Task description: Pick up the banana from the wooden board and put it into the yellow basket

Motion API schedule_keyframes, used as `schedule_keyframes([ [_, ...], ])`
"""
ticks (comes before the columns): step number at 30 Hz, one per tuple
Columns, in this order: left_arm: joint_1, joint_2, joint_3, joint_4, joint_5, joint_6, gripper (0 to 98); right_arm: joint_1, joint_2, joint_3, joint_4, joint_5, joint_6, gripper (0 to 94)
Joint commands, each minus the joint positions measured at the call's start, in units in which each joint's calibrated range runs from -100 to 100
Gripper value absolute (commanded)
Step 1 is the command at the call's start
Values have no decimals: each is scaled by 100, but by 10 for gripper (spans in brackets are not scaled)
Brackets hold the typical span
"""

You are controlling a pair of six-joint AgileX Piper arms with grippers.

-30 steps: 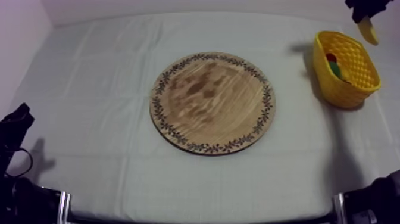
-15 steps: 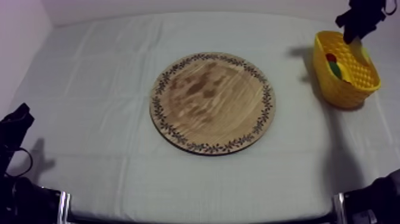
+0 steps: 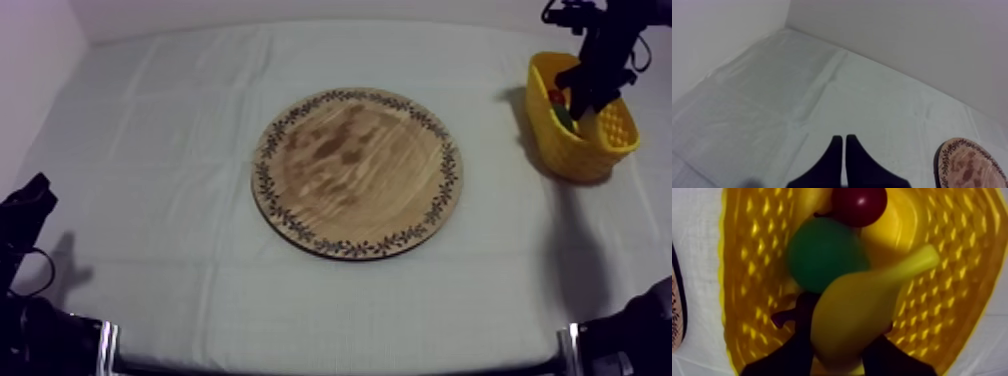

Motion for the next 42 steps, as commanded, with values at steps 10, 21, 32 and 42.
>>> schedule_keyframes([
  [10, 1, 0, -1, -1, 0, -1, 1, 8, 33, 104, -47, -157, 33, 709],
  [21, 1, 0, -1, -1, 0, -1, 1, 59, -390, -89, -25, -167, 88, 823],
  [32, 1, 0, -1, -1, 0, -5, 1, 108, -1524, -242, -55, -129, 271, 790],
  [42, 1, 0, -1, -1, 0, -6, 1, 87, -3071, 1197, -340, -682, 380, 564],
])
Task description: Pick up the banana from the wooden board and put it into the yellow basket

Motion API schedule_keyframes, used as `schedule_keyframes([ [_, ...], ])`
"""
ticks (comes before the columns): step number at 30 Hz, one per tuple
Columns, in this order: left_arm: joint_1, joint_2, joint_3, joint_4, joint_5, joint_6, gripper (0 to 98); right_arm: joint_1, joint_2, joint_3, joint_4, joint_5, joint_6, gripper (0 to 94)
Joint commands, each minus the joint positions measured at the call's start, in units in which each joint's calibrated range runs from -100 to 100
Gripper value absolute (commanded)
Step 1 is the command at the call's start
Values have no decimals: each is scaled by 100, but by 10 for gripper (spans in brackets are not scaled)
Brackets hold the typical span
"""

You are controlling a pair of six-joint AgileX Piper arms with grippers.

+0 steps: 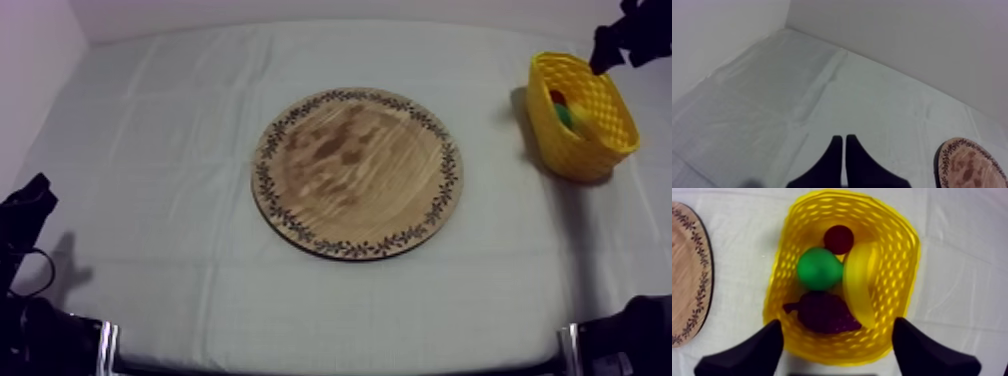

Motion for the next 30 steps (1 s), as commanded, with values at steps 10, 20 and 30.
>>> schedule_keyframes([
  [10, 1, 0, -1, -1, 0, 1, 1, -319, -1803, 2151, 91, -1680, -711, 521],
  [20, 1, 0, -1, -1, 0, 1, 1, -827, -3466, 3812, 122, -3001, -899, 368],
  [30, 1, 0, -1, -1, 0, 1, 1, -1176, -5329, 5164, -365, -3774, -596, 24],
])
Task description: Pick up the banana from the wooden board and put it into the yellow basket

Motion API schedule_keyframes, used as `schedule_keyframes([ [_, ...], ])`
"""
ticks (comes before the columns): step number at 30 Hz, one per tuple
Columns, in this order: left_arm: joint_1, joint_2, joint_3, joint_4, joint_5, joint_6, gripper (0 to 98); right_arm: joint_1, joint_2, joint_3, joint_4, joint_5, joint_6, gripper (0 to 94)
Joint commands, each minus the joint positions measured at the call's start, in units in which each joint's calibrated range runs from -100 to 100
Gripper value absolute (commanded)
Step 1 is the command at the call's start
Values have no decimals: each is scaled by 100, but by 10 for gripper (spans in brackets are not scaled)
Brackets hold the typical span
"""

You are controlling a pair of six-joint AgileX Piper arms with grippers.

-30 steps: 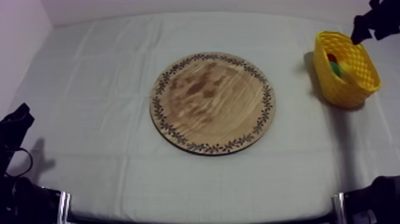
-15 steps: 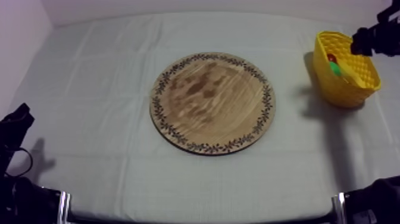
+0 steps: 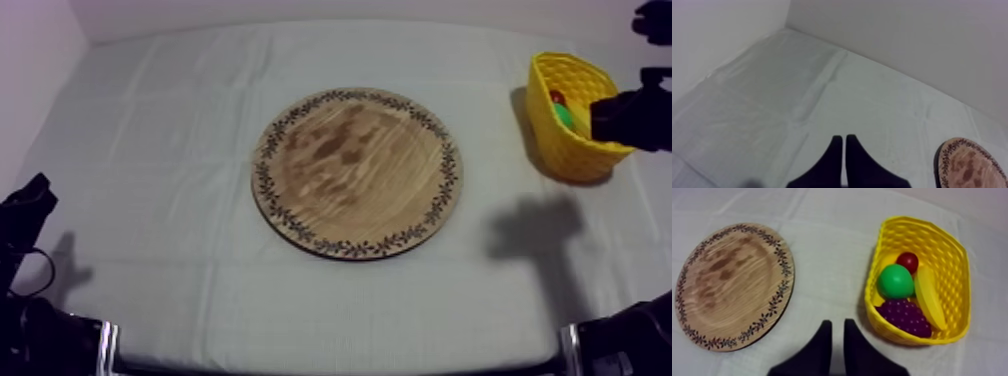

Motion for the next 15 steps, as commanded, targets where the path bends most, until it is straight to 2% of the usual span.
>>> schedule_keyframes([
  [1, 1, 0, -1, -1, 0, 1, 1, -35, -785, 566, -97, -296, 159, 19],
  [6, 1, 0, -1, -1, 0, 1, 1, -136, -1891, 1641, -225, -767, 379, 9],
  [11, 1, 0, -1, -1, 0, 1, 1, -246, -2650, 2524, -375, -920, 741, 8],
  [14, 1, 0, -1, -1, 0, 1, 1, -288, -3024, 2964, -452, -938, 772, 7],
  [15, 1, 0, -1, -1, 0, 2, 1, -308, -3131, 3057, -450, -912, 669, 7],
])
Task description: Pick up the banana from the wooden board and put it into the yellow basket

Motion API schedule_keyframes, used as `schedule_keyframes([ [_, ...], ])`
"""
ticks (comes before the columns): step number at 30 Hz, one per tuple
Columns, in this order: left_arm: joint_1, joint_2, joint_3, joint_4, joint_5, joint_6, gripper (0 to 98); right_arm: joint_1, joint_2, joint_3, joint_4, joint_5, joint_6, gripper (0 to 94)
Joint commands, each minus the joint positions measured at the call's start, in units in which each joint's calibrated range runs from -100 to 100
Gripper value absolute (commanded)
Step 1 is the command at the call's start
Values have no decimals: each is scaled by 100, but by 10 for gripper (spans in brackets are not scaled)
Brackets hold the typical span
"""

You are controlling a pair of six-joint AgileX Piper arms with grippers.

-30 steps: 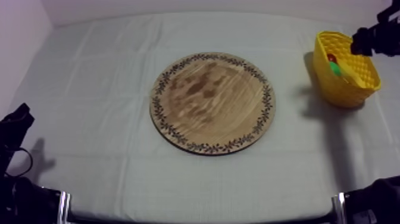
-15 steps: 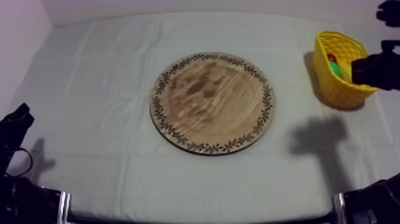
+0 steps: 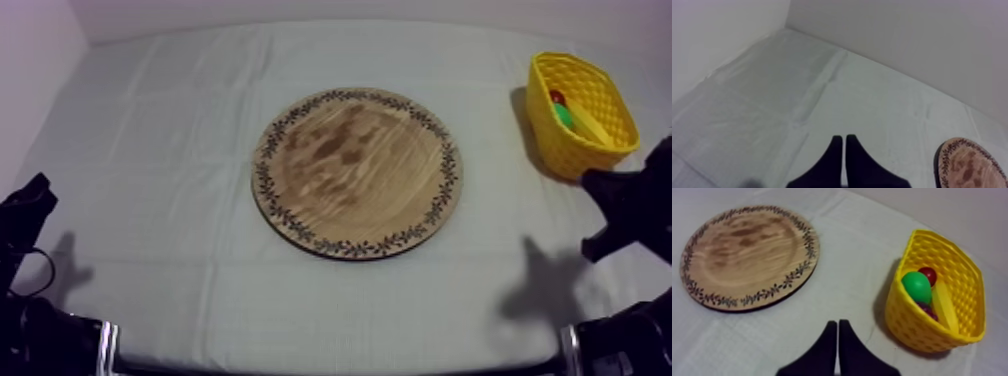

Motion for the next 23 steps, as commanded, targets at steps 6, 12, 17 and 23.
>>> schedule_keyframes([
  [6, 1, 0, -1, -1, 0, 1, 1, -159, -840, 426, -47, 387, -970, 18],
  [12, 1, 0, -1, -1, 0, 1, 1, -209, -1287, 505, 155, 366, -1093, 8],
  [17, 1, 0, -1, -1, 0, 1, 1, -232, -1393, 539, 220, 341, -270, 6],
  [23, 1, 0, -1, -1, 0, 1, 1, -150, -1412, 545, 232, 332, -71, 6],
])
